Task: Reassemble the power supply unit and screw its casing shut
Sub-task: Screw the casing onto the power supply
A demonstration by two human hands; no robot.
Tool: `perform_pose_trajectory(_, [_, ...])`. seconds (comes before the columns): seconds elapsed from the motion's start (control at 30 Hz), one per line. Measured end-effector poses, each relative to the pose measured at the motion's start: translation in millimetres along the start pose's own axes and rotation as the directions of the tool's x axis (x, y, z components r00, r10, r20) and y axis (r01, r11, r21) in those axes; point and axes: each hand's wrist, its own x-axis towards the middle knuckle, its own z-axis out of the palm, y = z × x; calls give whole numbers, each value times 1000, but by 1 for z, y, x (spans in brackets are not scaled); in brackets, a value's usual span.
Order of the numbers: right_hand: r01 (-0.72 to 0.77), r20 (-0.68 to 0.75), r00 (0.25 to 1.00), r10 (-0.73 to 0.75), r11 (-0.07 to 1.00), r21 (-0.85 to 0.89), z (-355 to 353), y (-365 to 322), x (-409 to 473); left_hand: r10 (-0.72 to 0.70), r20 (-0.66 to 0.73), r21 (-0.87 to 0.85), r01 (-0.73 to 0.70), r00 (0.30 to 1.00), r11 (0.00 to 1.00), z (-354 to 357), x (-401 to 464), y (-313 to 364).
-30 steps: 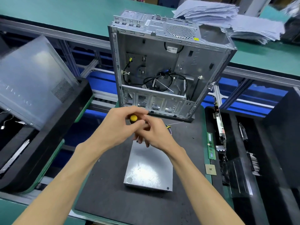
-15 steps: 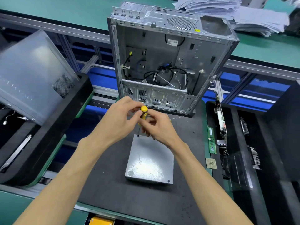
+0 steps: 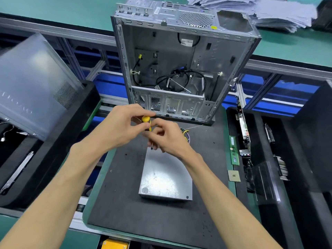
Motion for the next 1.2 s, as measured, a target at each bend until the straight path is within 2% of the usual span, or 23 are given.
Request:
perform_pose_trajectory(0.2, [31, -203, 979, -29, 1000, 3, 10, 8, 1, 9, -55, -1, -9, 998, 1000, 9, 1, 4])
perform_pose_trajectory(0.3, [51, -151, 987, -46, 998, 29, 6, 8, -3, 56, -21, 11, -56, 998, 998, 12, -1, 1])
perform_pose_trajectory(0.43, [38, -56, 998, -34, 997, 72, 0, 7, -6, 34, -21, 46, -33, 999, 998, 11, -3, -5])
perform_pose_trajectory(0.6, [61, -175, 983, -51, 997, 50, 8, 9, -4, 24, -125, 43, -19, 992, 999, 19, -3, 5])
perform_pose_trajectory(0.8, [40, -263, 964, -37, 999, 6, 14, 13, -2, 80, -14, 7, -80, 997, 997, 15, -2, 9])
perform_pose_trajectory(1.0, [92, -51, 994, -91, 996, 12, -1, 7, -7, 4, -36, -75, -6, 999, 997, 11, -7, 4])
perform_pose_trajectory(1.2, [22, -211, 977, -11, 998, 50, 10, 13, -7, -8, -58, -127, 1, 998, 992, 22, -6, 6])
